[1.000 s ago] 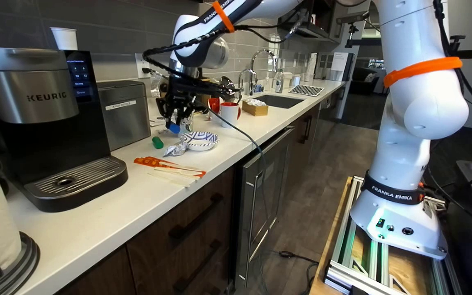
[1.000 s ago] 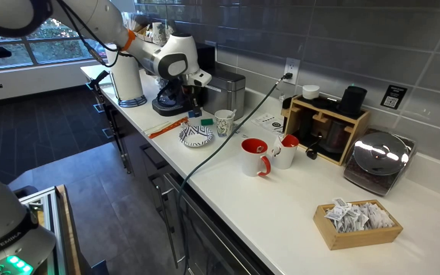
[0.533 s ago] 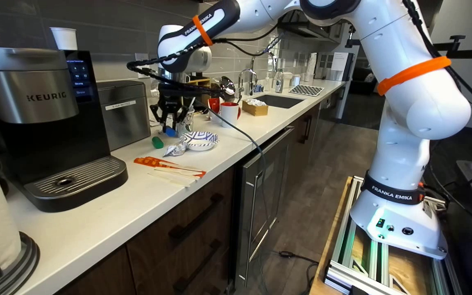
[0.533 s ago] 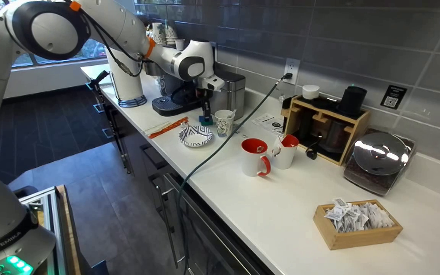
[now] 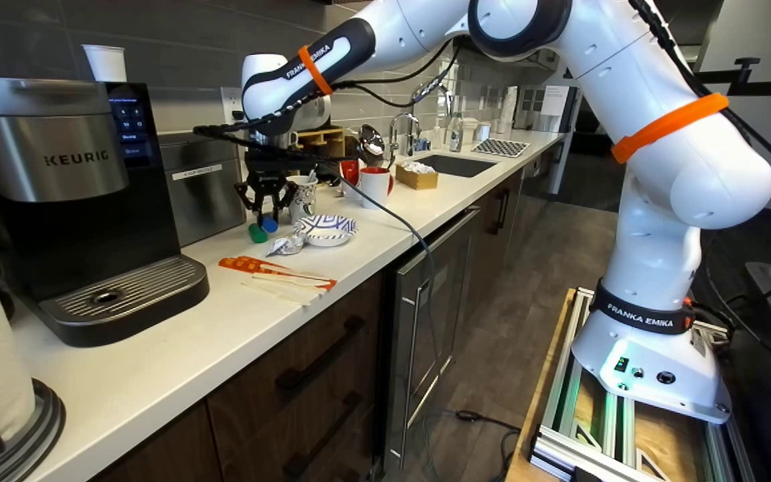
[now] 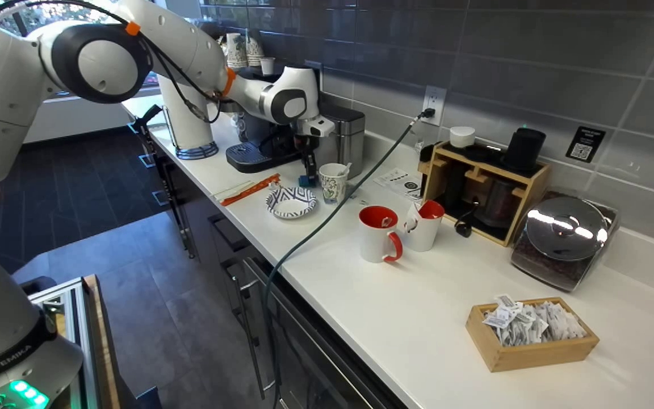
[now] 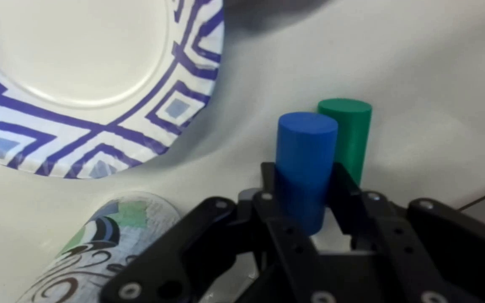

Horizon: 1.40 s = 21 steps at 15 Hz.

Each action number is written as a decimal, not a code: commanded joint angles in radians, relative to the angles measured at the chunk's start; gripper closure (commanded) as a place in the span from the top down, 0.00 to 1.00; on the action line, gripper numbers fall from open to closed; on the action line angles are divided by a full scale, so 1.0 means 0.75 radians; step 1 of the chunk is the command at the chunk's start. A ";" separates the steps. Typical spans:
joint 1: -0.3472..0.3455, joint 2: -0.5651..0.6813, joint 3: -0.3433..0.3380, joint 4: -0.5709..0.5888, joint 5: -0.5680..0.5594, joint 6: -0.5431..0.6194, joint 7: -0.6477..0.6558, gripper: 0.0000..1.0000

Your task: Take the green and blue blocks out of the bowl and put them on the counter.

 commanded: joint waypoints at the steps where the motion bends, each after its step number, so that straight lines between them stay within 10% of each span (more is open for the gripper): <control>1: 0.031 -0.033 -0.034 -0.065 -0.056 0.001 0.068 0.08; 3: 0.024 -0.025 -0.029 -0.068 -0.053 0.005 0.069 0.08; 4: 0.022 -0.024 -0.027 -0.070 -0.049 0.006 0.067 0.58; 10: 0.023 -0.105 -0.029 -0.144 -0.053 0.033 0.060 0.95; 21: -0.016 -0.579 0.153 -0.722 -0.062 0.083 -0.421 1.00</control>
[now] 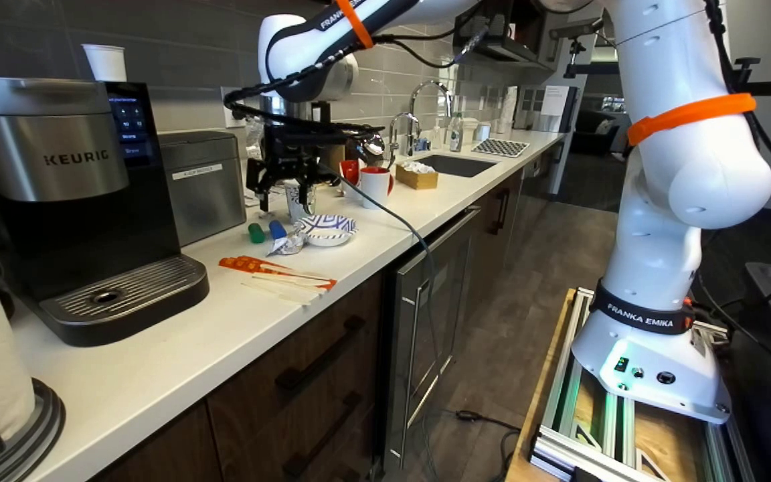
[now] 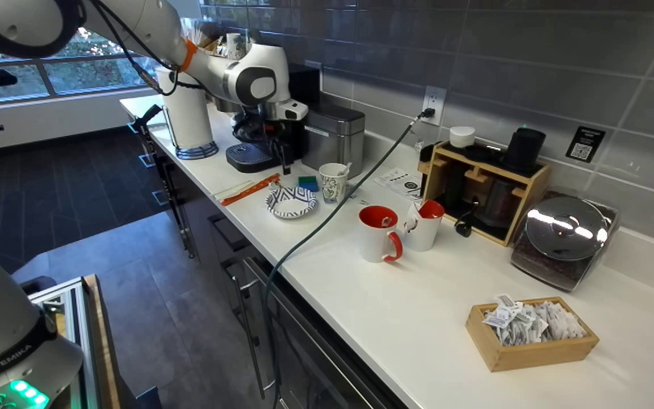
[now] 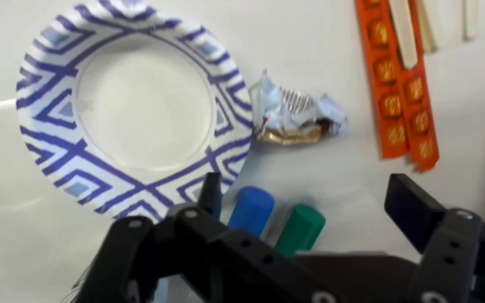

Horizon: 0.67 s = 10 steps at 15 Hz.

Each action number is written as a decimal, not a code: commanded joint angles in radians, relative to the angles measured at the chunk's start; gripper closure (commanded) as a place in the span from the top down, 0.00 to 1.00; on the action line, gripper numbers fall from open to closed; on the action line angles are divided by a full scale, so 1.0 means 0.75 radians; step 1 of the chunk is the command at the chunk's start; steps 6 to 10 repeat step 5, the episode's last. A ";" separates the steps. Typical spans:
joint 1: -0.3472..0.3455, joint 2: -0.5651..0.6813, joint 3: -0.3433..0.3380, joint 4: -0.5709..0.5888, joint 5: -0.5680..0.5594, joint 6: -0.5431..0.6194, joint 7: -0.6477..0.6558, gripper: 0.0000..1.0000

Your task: Take the green and blue blocks out of the bowl and put them on the counter.

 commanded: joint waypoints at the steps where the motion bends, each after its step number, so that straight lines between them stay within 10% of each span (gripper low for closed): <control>1: 0.018 -0.207 0.047 -0.330 -0.075 0.126 -0.097 1.00; 4: 0.012 -0.308 0.094 -0.552 -0.028 0.405 -0.088 1.00; 5: 0.008 -0.201 0.086 -0.364 -0.046 0.259 -0.070 1.00; 10: 0.008 -0.201 0.086 -0.364 -0.046 0.259 -0.070 1.00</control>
